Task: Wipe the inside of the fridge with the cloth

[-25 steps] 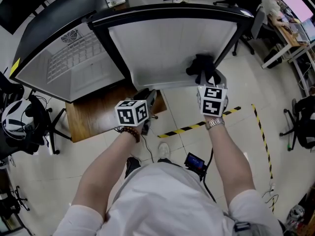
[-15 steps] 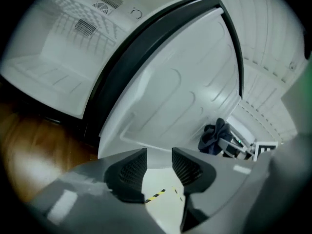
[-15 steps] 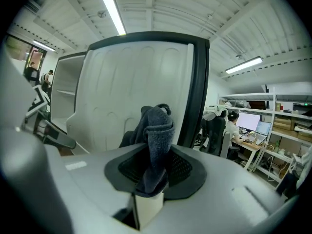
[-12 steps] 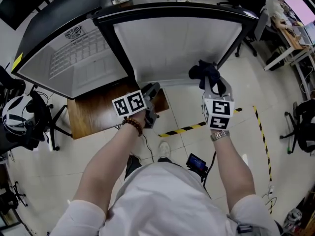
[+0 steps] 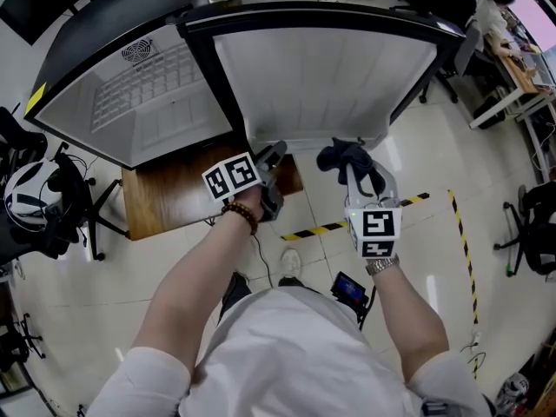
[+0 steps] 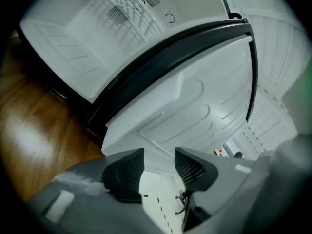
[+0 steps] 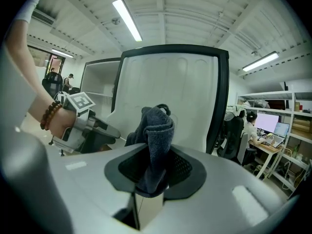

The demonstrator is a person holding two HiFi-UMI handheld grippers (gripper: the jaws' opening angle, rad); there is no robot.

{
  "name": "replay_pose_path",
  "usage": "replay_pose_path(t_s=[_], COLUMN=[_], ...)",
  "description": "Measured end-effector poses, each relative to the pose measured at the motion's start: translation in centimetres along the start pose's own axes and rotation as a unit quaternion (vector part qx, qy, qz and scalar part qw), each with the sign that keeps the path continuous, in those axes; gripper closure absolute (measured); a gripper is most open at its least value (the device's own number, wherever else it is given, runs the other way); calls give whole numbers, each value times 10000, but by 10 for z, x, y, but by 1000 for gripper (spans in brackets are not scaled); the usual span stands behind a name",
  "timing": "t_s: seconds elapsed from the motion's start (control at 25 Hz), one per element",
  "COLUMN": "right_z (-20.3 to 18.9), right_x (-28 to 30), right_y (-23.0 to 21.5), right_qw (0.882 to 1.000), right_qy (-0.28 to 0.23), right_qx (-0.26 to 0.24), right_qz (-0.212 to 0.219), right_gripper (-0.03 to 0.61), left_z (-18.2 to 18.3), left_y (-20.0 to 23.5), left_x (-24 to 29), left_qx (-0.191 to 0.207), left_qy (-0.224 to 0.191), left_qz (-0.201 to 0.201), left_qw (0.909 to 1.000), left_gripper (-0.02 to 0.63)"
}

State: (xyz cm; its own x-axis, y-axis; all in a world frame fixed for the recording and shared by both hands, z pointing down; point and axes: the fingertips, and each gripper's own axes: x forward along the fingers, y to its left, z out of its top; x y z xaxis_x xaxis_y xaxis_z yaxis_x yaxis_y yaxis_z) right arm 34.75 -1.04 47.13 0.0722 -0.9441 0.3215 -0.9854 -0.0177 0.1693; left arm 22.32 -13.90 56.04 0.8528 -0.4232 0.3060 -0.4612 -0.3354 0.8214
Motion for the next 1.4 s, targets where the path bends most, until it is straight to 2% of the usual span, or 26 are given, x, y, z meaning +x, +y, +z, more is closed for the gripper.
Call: replay_pose_path(t_s=[0.28, 0.44, 0.48, 1.12, 1.4], right_z=[-3, -6, -8, -53, -42], right_x=[2, 4, 5, 43, 79], right_y=[18, 27, 30, 103, 127], right_qw=[9997, 9993, 9992, 9926, 9909], right_qy=[75, 113, 132, 608, 535], right_qx=[-124, -159, -159, -199, -173], right_qz=[202, 317, 345, 1035, 1222], right_gripper=[486, 486, 486, 486, 486], left_z=[16, 16, 16, 1, 6], left_y=[13, 14, 12, -17, -29], left_x=[2, -2, -3, -35, -41], left_qx=[-660, -609, -603, -752, -789], left_qy=[-467, -527, -515, 12, 278], left_qz=[-6, 48, 15, -523, -715], left_qw=[9967, 9967, 9968, 9958, 9939], left_gripper=[422, 487, 514, 541, 548])
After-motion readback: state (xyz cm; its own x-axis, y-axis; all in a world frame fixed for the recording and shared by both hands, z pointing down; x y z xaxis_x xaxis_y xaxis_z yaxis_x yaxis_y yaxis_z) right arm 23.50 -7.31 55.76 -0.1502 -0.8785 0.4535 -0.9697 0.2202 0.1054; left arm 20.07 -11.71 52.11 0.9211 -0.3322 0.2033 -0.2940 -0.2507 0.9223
